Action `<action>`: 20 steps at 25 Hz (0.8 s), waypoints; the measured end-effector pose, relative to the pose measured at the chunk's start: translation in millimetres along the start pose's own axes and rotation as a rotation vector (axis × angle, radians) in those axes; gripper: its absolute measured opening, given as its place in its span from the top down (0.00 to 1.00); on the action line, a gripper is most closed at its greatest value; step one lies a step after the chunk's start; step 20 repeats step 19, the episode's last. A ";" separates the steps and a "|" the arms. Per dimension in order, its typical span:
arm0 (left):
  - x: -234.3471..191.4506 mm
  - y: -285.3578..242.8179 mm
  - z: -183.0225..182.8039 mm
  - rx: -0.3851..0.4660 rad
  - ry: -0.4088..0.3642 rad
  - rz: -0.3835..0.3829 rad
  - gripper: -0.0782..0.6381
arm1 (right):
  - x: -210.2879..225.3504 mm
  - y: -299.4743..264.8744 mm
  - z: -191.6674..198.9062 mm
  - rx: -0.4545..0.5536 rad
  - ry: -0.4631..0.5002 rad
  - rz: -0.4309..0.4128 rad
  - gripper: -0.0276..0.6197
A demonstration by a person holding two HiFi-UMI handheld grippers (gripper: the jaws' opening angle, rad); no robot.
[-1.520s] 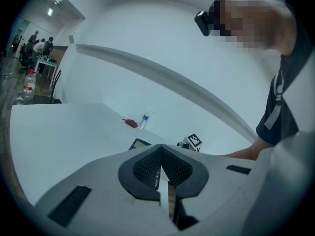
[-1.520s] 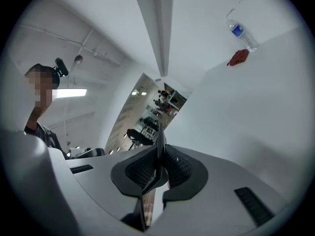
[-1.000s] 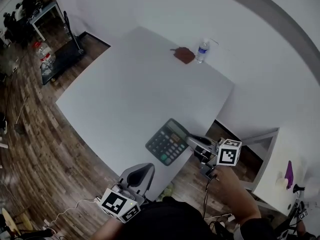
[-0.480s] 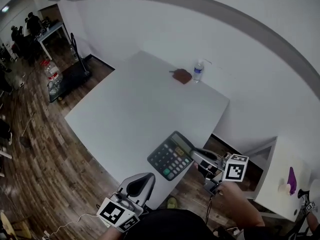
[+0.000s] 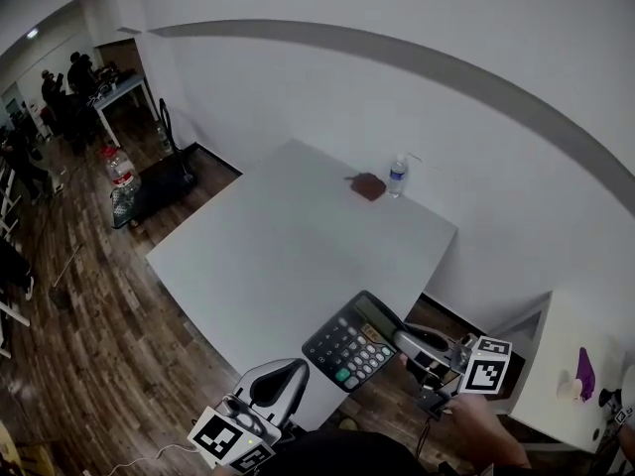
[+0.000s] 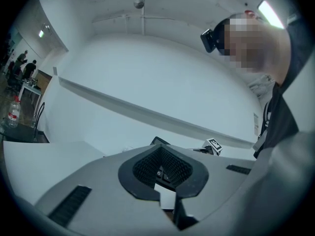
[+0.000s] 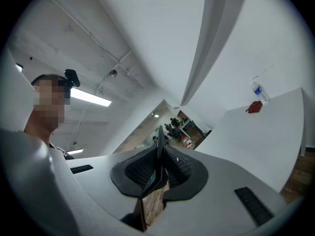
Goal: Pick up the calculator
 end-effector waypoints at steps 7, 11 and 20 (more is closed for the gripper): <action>10.5 -3.6 -2.5 0.011 -0.028 0.002 0.88 | -9.3 13.0 3.7 0.004 0.006 -0.006 0.87; 13.7 -3.7 -3.6 0.022 -0.030 -0.001 0.88 | -8.9 16.9 5.6 0.003 0.001 -0.010 0.87; 23.6 -6.8 -2.1 0.013 -0.032 -0.010 0.88 | -6.7 26.2 3.9 0.007 0.005 -0.020 0.87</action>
Point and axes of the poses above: the fingertips, and each gripper's own axes: y backward along the fingers, x to its right, z out of its underside, the point moved 7 cm from there along y, backward along the fingers, and after that the axes turned 13 degrees about -x, right-handed, at the moved point
